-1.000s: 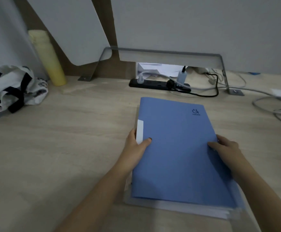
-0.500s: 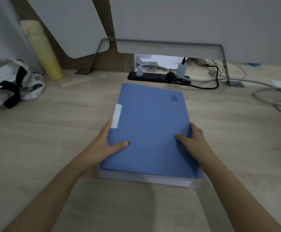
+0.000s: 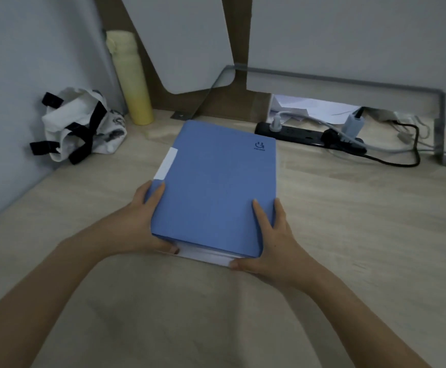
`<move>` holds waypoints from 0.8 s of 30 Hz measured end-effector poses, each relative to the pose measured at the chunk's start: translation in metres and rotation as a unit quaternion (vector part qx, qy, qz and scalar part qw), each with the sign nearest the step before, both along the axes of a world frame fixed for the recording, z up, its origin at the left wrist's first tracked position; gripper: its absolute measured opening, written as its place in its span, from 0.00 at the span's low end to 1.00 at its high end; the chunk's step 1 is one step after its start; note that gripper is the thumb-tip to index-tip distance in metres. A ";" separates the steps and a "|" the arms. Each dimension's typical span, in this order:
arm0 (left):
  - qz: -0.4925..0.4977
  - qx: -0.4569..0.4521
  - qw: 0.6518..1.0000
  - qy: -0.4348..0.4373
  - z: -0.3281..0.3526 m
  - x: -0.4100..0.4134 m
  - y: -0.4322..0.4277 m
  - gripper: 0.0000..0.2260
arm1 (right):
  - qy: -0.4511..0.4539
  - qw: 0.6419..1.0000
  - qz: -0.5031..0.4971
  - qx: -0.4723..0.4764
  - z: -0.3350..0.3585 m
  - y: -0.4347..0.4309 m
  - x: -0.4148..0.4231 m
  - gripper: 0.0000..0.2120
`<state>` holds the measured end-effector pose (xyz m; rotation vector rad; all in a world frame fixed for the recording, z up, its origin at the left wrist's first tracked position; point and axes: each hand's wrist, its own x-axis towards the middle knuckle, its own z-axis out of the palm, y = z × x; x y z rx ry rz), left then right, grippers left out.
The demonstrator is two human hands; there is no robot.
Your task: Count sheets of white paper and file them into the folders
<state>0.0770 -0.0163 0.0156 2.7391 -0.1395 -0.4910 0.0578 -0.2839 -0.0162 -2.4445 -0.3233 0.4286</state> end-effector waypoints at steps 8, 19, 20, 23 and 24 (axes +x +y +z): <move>0.012 0.059 0.998 -0.003 -0.001 0.034 0.046 0.63 | 0.003 0.999 0.037 -0.025 0.002 0.044 0.045 0.59; 0.022 0.081 0.996 -0.002 -0.001 0.092 0.074 0.62 | -0.066 0.997 0.030 -0.033 -0.002 0.069 0.092 0.52; 0.019 0.081 0.997 -0.001 -0.002 0.092 0.074 0.62 | -0.066 0.997 0.030 -0.034 -0.002 0.069 0.091 0.52; 0.017 0.083 0.996 -0.001 -0.002 0.092 0.075 0.62 | -0.064 0.997 0.028 -0.034 -0.001 0.069 0.091 0.52; 0.013 0.090 0.996 0.005 -0.001 0.091 0.075 0.62 | -0.059 0.997 0.030 -0.037 0.001 0.069 0.090 0.52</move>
